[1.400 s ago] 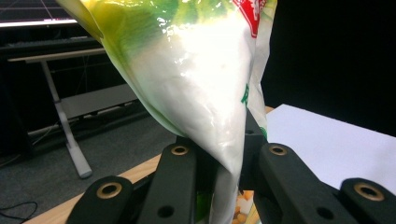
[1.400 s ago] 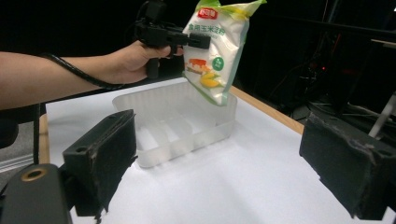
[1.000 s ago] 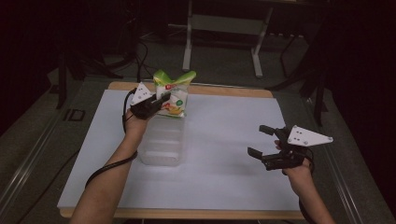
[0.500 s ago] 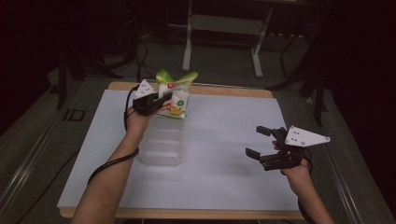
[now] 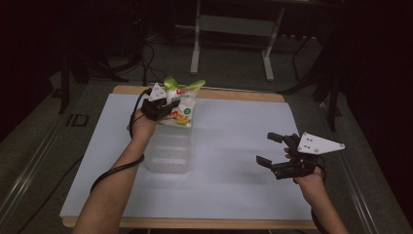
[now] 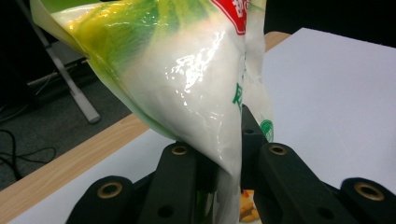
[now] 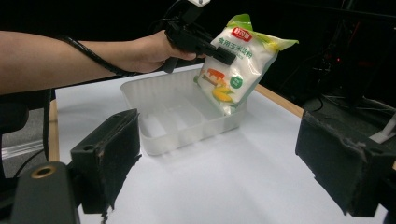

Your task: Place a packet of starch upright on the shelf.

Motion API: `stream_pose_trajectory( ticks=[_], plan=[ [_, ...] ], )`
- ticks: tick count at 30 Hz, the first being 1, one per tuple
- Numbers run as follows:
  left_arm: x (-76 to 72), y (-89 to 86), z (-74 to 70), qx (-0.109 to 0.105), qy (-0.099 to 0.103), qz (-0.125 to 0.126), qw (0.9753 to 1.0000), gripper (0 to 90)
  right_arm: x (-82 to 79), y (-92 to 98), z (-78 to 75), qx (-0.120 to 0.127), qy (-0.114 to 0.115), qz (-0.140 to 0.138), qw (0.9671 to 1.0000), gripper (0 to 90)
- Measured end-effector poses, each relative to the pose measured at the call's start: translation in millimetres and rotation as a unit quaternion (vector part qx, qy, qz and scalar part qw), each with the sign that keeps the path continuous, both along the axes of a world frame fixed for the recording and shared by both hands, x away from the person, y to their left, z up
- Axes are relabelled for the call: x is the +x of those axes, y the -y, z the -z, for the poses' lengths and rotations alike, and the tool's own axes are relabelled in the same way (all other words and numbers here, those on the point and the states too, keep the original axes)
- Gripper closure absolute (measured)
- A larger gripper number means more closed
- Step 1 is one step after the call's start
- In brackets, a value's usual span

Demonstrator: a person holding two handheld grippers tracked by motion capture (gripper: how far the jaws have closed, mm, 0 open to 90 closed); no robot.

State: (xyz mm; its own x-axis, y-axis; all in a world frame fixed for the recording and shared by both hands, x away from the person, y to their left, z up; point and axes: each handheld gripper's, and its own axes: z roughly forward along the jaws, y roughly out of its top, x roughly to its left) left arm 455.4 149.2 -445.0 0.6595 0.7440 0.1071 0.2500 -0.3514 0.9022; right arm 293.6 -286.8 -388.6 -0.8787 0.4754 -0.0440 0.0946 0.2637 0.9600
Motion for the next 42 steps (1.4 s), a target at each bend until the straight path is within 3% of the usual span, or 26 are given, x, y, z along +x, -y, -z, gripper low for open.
stream_pose_trajectory(
  ticks=[1, 2, 4, 5, 6, 9, 12, 15, 23, 27, 29, 35, 37, 39, 40, 42],
  plan=[
    [0.0, 0.0, 0.0, 0.000, 0.000, 0.000, 1.0000, 81.5, -0.1, -0.3, 0.0, 0.000, 0.000, -0.001, 1.0000, 13.8],
    [2.1, -0.3, -0.4, -0.007, -0.019, 0.002, 0.9998, 81.4, 0.0, -0.5, 0.1, -0.001, -0.001, -0.001, 1.0000, 13.8],
    [3.3, 0.6, -1.7, 0.004, -0.039, 0.000, 0.9992, 80.5, 0.0, -0.8, 0.5, -0.004, -0.001, -0.002, 1.0000, 13.8],
    [3.3, 0.6, -1.7, 0.004, -0.039, 0.000, 0.9992, 80.0, 0.0, -0.8, 0.5, -0.004, -0.001, -0.002, 1.0000, 13.8],
    [1.4, 4.7, -3.2, 0.034, -0.033, -0.004, 0.9989, 77.0, 0.0, -0.8, 0.5, -0.005, -0.002, -0.002, 1.0000, 13.8],
    [2.7, 7.0, -2.2, 0.040, -0.055, -0.001, 0.9977, 71.3, -0.3, -0.6, 0.8, -0.003, -0.003, -0.003, 1.0000, 13.8],
    [1.5, 9.5, -0.5, 0.059, -0.066, 0.001, 0.9960, 74.7, -0.7, -0.7, 2.0, -0.004, -0.004, -0.003, 1.0000, 13.8],
    [1.9, 8.7, -0.7, 0.040, -0.096, -0.011, 0.9945, 79.8, -0.9, -0.7, 3.1, -0.006, -0.005, -0.003, 1.0000, 13.8],
    [7.2, -5.1, 5.6, -0.003, -0.126, -0.009, 0.9919, 80.3, -2.2, -0.3, 1.8, -0.007, -0.002, -0.003, 1.0000, 13.8],
    [10.5, -14.1, 10.4, -0.028, -0.152, -0.014, 0.9880, 80.3, -2.1, 0.1, 3.4, -0.008, -0.003, -0.002, 1.0000, 13.8],
    [10.5, -15.9, 11.8, -0.031, -0.157, -0.017, 0.9870, 80.1, -2.1, 0.1, 3.9, -0.010, -0.004, -0.001, 0.9999, 13.8],
    [4.2, -18.7, 16.6, -0.020, -0.155, -0.021, 0.9875, 78.9, -2.2, 0.7, 5.4, -0.007, -0.005, -0.001, 1.0000, 13.8],
    [2.4, -19.2, 17.4, -0.017, -0.164, -0.036, 0.9856, 75.4, -2.2, 1.1, 5.7, -0.008, -0.006, -0.001, 1.0000, 13.8],
    [2.4, -19.2, 17.4, -0.017, -0.164, -0.036, 0.9856, 72.8, -2.3, 1.2, 5.6, -0.007, -0.006, 0.000, 1.0000, 13.8],
    [-2.6, -15.9, 16.1, 0.011, -0.156, -0.059, 0.9859, 62.8, -2.5, 1.0, 4.8, -0.007, -0.006, 0.000, 1.0000, 13.8],
    [-5.5, -14.6, 14.0, 0.019, -0.146, -0.074, 0.9864, 51.6, -2.5, 0.7, 3.9, -0.008, -0.004, -0.001, 1.0000, 13.8]
  ],
)
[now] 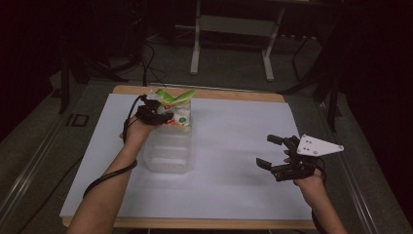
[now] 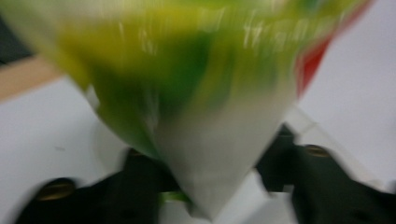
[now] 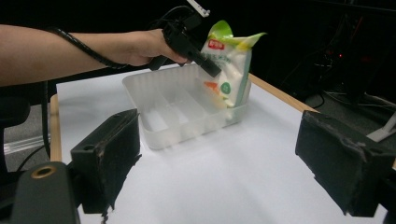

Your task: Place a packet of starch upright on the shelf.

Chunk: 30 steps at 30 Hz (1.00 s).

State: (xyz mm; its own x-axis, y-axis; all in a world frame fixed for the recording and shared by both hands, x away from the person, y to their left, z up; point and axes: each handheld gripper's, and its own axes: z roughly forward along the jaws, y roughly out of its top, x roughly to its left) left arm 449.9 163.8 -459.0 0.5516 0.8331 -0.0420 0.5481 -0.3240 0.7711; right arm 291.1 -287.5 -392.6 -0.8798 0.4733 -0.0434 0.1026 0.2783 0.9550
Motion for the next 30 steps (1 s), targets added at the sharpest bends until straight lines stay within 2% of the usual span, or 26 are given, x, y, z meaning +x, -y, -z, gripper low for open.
stream_pose_trajectory(
  ticks=[3, 4, 7, 10, 11, 13, 16, 18, 21, 24, 30],
  plan=[
    [-3.1, -2.5, -4.2, -0.026, 0.003, -0.011, 0.9996, 45.8, -0.1, -0.7, -1.0, 0.000, 0.001, -0.001, 1.0000, 13.8],
    [-4.5, -2.8, -5.2, -0.030, 0.003, -0.011, 0.9995, 43.8, -0.4, -0.8, -1.2, -0.001, 0.002, -0.001, 1.0000, 13.8],
    [-11.1, -2.2, -6.1, -0.023, 0.023, -0.017, 0.9993, 37.3, -1.0, -0.3, -0.8, 0.000, 0.000, -0.001, 1.0000, 13.8],
    [-16.7, -5.7, -6.5, -0.045, 0.031, -0.021, 0.9983, 33.1, -0.7, 0.6, 0.5, 0.000, -0.003, 0.001, 1.0000, 13.8],
    [-18.5, -5.7, -6.4, -0.051, 0.036, -0.019, 0.9978, 27.5, -0.7, 0.8, 0.9, 0.000, -0.003, 0.001, 1.0000, 13.8],
    [-22.1, -4.7, -7.4, -0.049, 0.050, -0.018, 0.9974, 15.5, -0.9, 0.9, 1.3, 0.000, -0.003, 0.000, 1.0000, 13.8],
    [-26.8, -3.7, -10.8, -0.040, 0.045, -0.015, 0.9981, 1.3, -0.9, 0.8, 1.9, -0.001, -0.004, 0.000, 1.0000, 13.8],
    [-30.7, -5.4, -13.2, -0.050, 0.046, -0.017, 0.9976, 1.2, -0.9, 0.6, 2.2, -0.001, -0.005, 0.001, 1.0000, 13.8],
    [-36.6, -7.9, -15.1, -0.048, 0.055, -0.021, 0.9971, 1.1, -1.7, 0.5, 2.9, -0.001, -0.006, -0.001, 1.0000, 13.8],
    [-41.9, -9.9, -15.2, -0.052, 0.052, -0.017, 0.9972, 1.1, -2.3, 0.5, 4.7, -0.003, -0.011, -0.001, 0.9999, 13.8],
    [-54.9, -11.6, -17.0, -0.055, 0.064, -0.016, 0.9963, 1.1, -2.3, 0.3, 10.2, -0.005, -0.019, -0.001, 0.9998, 13.8]
  ],
)
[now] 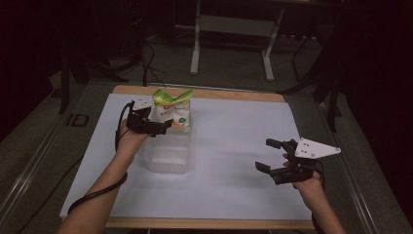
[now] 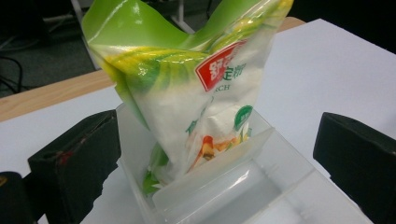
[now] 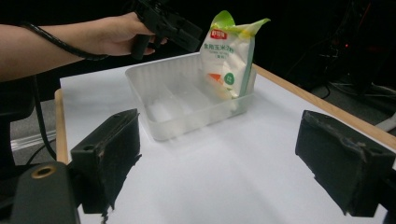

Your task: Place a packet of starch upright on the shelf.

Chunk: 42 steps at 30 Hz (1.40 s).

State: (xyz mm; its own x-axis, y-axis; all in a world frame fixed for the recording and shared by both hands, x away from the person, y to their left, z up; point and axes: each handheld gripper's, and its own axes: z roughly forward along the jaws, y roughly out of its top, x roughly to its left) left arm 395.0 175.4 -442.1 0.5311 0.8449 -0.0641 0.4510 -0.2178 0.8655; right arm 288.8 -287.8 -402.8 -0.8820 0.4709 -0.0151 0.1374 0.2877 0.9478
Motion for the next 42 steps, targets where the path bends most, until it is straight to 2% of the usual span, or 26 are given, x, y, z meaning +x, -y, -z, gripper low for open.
stream_pose_trajectory(
  ticks=[5, 9, 20, 24, 30, 36, 42],
  plan=[
    [-10.9, -0.8, -2.1, -0.014, 0.005, 0.008, 0.9998, 1.1, 0.1, 1.3, 4.2, 0.001, -0.006, 0.002, 1.0000, 13.8],
    [-22.3, 0.7, -5.2, -0.011, 0.017, 0.012, 0.9997, 1.2, -0.9, 2.7, 6.1, 0.002, -0.008, 0.003, 1.0000, 13.8],
    [-54.6, 5.0, -15.0, -0.017, 0.033, 0.031, 0.9988, 1.2, -4.9, 7.4, 12.0, 0.000, -0.018, 0.009, 0.9998, 13.8],
    [-65.7, 8.8, -14.8, -0.019, 0.030, 0.041, 0.9985, 1.2, -6.2, 7.9, 14.8, -0.002, -0.021, 0.009, 0.9997, 13.8],
    [-81.9, 14.8, -14.5, -0.023, 0.036, 0.059, 0.9973, 1.2, -7.9, 9.0, 19.5, -0.005, -0.027, 0.012, 0.9996, 13.8],
    [-97.3, 20.0, -14.3, -0.019, 0.048, 0.066, 0.9965, 1.2, -9.5, 10.9, 23.2, -0.009, -0.031, 0.015, 0.9994, 13.8],
    [-110.4, 25.9, -11.6, -0.022, 0.046, 0.079, 0.9955, 1.2, -11.7, 12.8, 25.1, -0.009, -0.034, 0.018, 0.9992, 13.9]
  ],
)
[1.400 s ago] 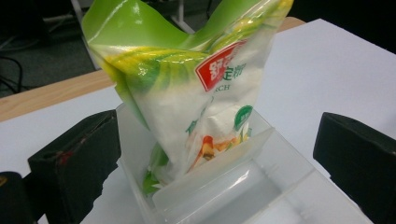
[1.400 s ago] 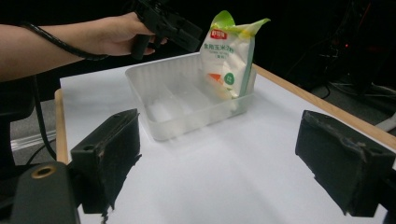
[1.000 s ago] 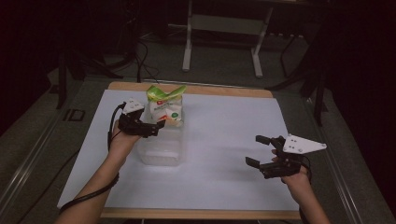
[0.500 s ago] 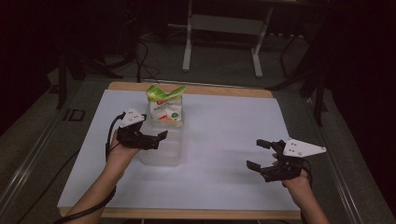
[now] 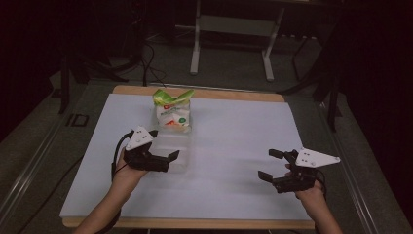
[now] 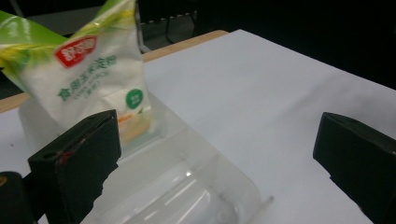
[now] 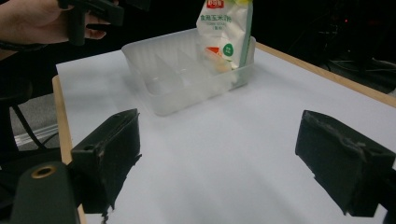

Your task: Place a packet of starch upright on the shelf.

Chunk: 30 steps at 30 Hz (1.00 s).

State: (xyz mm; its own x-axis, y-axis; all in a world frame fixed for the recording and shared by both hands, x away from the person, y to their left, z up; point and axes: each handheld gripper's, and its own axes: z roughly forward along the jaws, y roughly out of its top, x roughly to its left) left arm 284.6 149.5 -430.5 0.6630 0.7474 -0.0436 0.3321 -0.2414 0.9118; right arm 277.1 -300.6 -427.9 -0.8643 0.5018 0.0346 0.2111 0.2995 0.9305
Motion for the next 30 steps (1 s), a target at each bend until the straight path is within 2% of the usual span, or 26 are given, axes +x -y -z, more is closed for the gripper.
stream_pose_trajectory(
  ticks=[8, 9, 13, 23, 26, 30],
  plan=[
    [-14.3, 7.0, 6.0, 0.006, 0.013, 0.005, 0.9999, 1.2, -1.6, 2.0, 3.9, 0.003, -0.004, 0.002, 1.0000, 13.8],
    [-18.2, 8.9, 10.3, 0.000, 0.015, 0.016, 0.9998, 1.2, -1.6, 2.1, 4.7, 0.004, -0.006, 0.002, 1.0000, 13.8],
    [-22.5, 12.3, 19.4, -0.002, 0.014, 0.033, 0.9994, 1.2, -1.0, 2.2, 9.8, 0.005, -0.009, 0.003, 0.9999, 13.8],
    [-30.7, 18.6, 33.3, 0.006, 0.039, 0.047, 0.9981, 1.1, -0.7, 0.7, 18.6, -0.009, -0.008, 0.011, 0.9999, 13.8],
    [-31.6, 18.9, 37.3, -0.003, 0.043, 0.047, 0.9980, 1.2, -2.3, 0.4, 22.0, -0.015, 0.003, 0.018, 0.9997, 13.8],
    [-32.8, 20.2, 40.4, 0.007, 0.048, 0.048, 0.9977, 1.2, -2.0, -0.9, 27.5, -0.027, 0.003, 0.021, 0.9994, 13.8]
  ],
)
